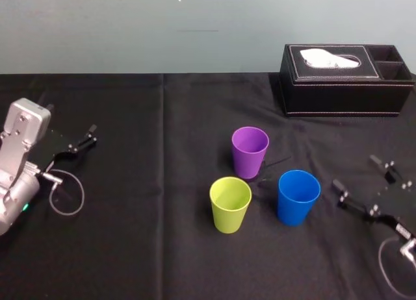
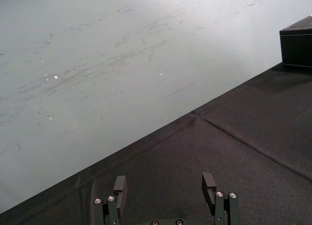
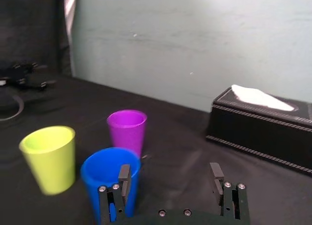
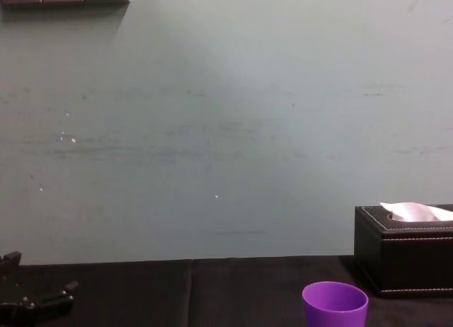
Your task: Stack the three plastic cups sequentially using one hand.
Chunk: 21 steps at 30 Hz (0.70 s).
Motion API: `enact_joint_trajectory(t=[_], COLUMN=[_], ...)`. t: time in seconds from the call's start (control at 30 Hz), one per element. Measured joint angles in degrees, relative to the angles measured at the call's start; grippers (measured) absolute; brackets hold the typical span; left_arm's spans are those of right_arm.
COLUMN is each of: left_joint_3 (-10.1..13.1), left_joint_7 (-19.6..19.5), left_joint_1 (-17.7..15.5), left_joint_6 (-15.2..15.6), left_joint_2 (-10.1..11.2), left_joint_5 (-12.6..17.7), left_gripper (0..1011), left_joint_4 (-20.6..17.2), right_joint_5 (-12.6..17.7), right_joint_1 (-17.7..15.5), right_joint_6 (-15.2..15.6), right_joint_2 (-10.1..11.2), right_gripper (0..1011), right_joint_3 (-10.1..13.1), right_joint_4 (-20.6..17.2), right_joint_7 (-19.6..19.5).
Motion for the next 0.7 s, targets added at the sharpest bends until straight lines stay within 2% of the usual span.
enact_joint_trajectory(t=[0.07, 0.3, 0.7], left_joint_3=[0.00, 0.00, 0.00], left_joint_7=[0.00, 0.00, 0.00], left_joint_1=[0.00, 0.00, 0.00], left_joint_6=[0.00, 0.00, 0.00], left_joint_2=[0.00, 0.00, 0.00], left_joint_5=[0.00, 0.00, 0.00], left_gripper=[1011, 1011, 1011], left_joint_4=[0.00, 0.00, 0.00], right_joint_5=[-0.22, -4.91, -6.85], right_joint_1=[-0.95, -2.69, 0.10], right_joint_6=[-0.01, 0.55, 3.15], right_joint_2=[0.36, 0.93, -1.52], right_gripper=[1000, 1000, 1000], right_joint_3=[0.09, -0.62, -2.18], right_joint_4=[-0.49, -1.22, 0.80], right_joint_7=[0.36, 0.59, 3.47])
